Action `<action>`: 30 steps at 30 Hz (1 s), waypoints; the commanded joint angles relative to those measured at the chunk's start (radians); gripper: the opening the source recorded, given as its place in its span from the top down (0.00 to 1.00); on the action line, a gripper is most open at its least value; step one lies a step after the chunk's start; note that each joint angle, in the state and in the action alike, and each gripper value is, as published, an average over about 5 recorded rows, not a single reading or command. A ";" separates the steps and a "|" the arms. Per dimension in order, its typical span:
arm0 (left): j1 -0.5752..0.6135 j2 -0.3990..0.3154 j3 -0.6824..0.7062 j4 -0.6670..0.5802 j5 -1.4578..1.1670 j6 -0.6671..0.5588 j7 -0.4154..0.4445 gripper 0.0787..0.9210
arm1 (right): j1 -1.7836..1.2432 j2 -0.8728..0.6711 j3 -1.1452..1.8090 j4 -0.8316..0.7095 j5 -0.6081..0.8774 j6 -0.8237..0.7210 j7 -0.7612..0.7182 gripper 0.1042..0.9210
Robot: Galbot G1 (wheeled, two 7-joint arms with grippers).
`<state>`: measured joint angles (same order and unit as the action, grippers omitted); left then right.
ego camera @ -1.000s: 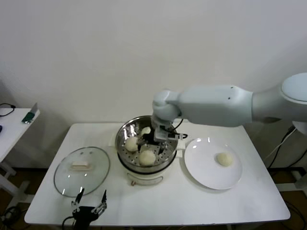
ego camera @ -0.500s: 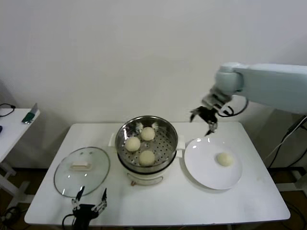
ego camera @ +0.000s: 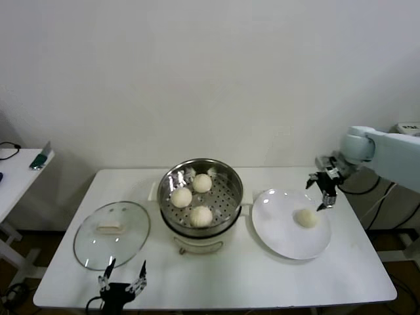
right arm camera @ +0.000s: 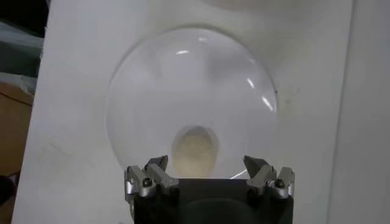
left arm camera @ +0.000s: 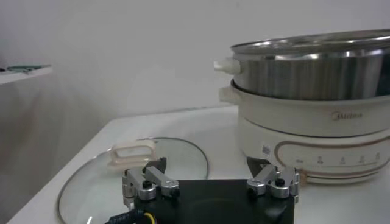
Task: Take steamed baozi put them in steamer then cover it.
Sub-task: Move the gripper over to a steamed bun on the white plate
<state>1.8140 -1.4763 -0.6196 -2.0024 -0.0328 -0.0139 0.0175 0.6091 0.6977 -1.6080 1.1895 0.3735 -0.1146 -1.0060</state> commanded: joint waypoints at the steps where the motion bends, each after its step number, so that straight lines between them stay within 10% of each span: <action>1: 0.002 -0.005 -0.001 0.005 0.005 0.000 -0.001 0.12 | -0.278 0.012 0.200 -0.164 -0.117 -0.064 0.002 0.12; 20: 0.019 -0.002 -0.004 0.002 0.012 -0.005 -0.004 0.12 | -0.429 0.132 0.356 -0.284 -0.174 -0.054 0.067 0.17; 30: 0.018 0.002 -0.004 -0.006 0.011 -0.004 -0.003 0.12 | -0.262 0.097 0.237 -0.181 -0.084 -0.093 0.054 0.42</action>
<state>1.8314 -1.4748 -0.6240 -2.0073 -0.0214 -0.0183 0.0140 0.2503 0.8012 -1.3144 0.9556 0.2279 -0.1827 -0.9580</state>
